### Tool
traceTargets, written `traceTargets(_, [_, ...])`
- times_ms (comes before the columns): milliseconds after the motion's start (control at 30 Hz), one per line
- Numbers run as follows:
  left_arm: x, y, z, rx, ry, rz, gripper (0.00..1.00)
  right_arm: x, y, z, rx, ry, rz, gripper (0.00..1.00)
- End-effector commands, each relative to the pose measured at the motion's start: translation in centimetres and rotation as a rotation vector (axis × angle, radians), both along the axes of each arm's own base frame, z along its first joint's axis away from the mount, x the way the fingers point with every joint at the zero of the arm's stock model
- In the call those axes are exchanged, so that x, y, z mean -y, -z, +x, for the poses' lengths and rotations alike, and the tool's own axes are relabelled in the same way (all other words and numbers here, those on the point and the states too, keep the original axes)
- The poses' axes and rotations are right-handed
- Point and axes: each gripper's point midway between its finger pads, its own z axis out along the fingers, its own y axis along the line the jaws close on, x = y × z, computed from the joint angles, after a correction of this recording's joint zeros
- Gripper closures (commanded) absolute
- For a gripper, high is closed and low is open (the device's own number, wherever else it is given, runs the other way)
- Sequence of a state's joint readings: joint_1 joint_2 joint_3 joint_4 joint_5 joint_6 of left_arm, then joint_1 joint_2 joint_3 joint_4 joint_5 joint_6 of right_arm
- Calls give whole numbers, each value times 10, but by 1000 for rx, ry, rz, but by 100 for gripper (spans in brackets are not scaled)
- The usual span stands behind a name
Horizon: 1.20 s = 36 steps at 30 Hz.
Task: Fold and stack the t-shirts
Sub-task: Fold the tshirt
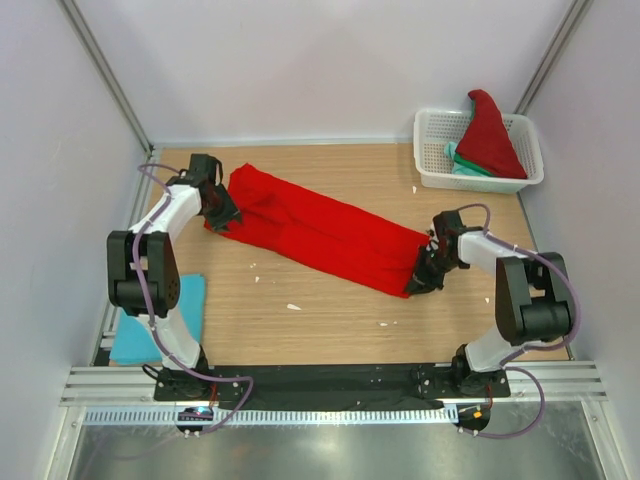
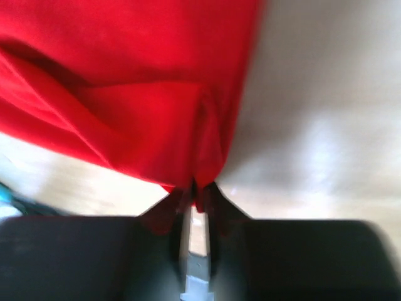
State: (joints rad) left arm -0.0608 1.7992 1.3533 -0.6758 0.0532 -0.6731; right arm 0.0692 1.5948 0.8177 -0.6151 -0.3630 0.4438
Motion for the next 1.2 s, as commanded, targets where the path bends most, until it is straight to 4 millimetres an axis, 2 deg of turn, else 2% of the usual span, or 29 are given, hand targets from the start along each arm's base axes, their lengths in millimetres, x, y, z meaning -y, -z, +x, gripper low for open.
traceTargets(0, [1, -21, 1, 62, 42, 11, 57, -20, -7, -41, -55, -24, 40, 79])
traceTargets(33, [4, -27, 1, 81, 62, 3, 54, -18, -10, -44, -32, -24, 37, 66])
traceTargets(67, [7, -32, 4, 99, 89, -2, 52, -15, -14, -44, -15, -25, 19, 59])
traceTargets(133, [22, -40, 10, 148, 194, -28, 50, -9, -25, -33, 50, -43, -16, 48])
traceTargets(200, [42, -53, 22, 208, 285, -37, 49, -4, -33, -24, 90, -49, -48, 42])
traceTargets(233, [48, -55, 26, 231, 350, -15, 49, -4, -42, -13, 128, -64, -55, 41])
traceTargets(267, [54, -58, 37, 250, 380, 9, 49, -1, -42, -8, 128, -69, -76, 40])
traceTargets(300, [67, -60, 40, 263, 432, 34, 49, 1, -43, -4, 134, -78, -88, 40])
traceTargets(367, [73, -57, 58, 278, 501, 122, 49, 4, -54, 13, 184, -111, -107, 39])
traceTargets(400, [82, -53, 59, 274, 541, 143, 49, 5, -56, 23, 195, -121, -117, 41])
traceTargets(467, [84, -51, 73, 276, 573, 203, 49, 9, -58, 34, 220, -154, -144, 42])
traceTargets(567, [87, -53, 82, 280, 591, 234, 49, 9, -61, 52, 252, -176, -157, 49])
traceTargets(633, [89, -49, 84, 277, 617, 244, 48, 5, -58, 58, 251, -202, -139, 53])
traceTargets(800, [92, -38, 84, 244, 732, 349, 47, 0, -51, 55, 224, -231, -108, 51])
traceTargets(967, [82, -23, 87, 201, 726, 444, 46, -2, -51, 50, 212, -238, -94, 50])
traceTargets(1167, [79, -8, 98, 201, 729, 512, 45, -2, -54, 46, 202, -246, -88, 50])
